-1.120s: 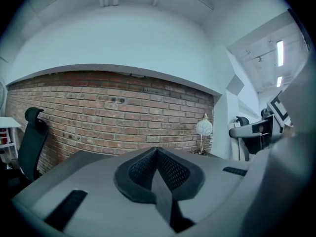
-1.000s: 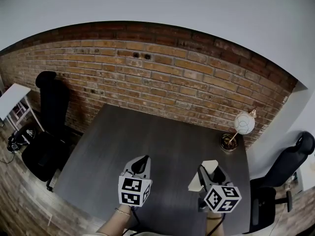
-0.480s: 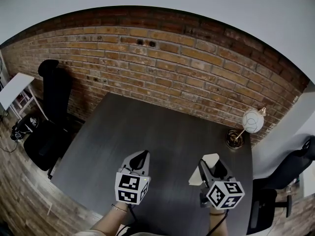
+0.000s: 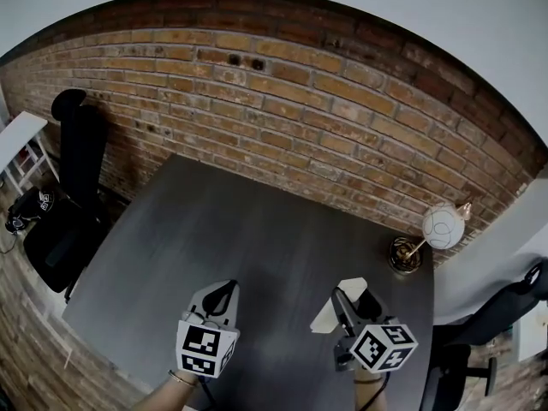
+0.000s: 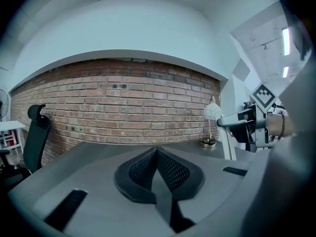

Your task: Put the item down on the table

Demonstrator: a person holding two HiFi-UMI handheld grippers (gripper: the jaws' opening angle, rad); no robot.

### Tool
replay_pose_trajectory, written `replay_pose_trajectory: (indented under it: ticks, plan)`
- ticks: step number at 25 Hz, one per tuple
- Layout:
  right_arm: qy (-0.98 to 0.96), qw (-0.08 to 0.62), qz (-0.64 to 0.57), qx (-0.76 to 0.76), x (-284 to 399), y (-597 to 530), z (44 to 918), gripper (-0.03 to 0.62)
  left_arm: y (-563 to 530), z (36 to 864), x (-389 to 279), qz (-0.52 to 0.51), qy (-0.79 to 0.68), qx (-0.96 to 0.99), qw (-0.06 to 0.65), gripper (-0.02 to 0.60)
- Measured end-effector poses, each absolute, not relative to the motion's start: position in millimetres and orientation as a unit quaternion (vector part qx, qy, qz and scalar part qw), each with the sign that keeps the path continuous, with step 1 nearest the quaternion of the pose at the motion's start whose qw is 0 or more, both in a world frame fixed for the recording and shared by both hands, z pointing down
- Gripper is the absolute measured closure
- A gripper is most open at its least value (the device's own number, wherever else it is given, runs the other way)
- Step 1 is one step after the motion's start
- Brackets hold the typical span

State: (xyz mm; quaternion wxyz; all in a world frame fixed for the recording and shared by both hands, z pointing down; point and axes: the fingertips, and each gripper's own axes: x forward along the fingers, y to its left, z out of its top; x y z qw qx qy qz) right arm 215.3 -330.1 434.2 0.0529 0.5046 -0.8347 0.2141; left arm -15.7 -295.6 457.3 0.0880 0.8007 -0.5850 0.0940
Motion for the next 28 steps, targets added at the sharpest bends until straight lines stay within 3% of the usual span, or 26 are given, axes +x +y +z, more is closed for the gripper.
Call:
replay_pose_trajectory:
  ticks: [28]
  plan:
    - [-0.891, 0.249, 0.08, 0.372, 193.3, -418.6, 530.9, 0.298, -322.0, 533.9, -28.4, 0.084, -0.611, 0.773, 0.146, 0.566]
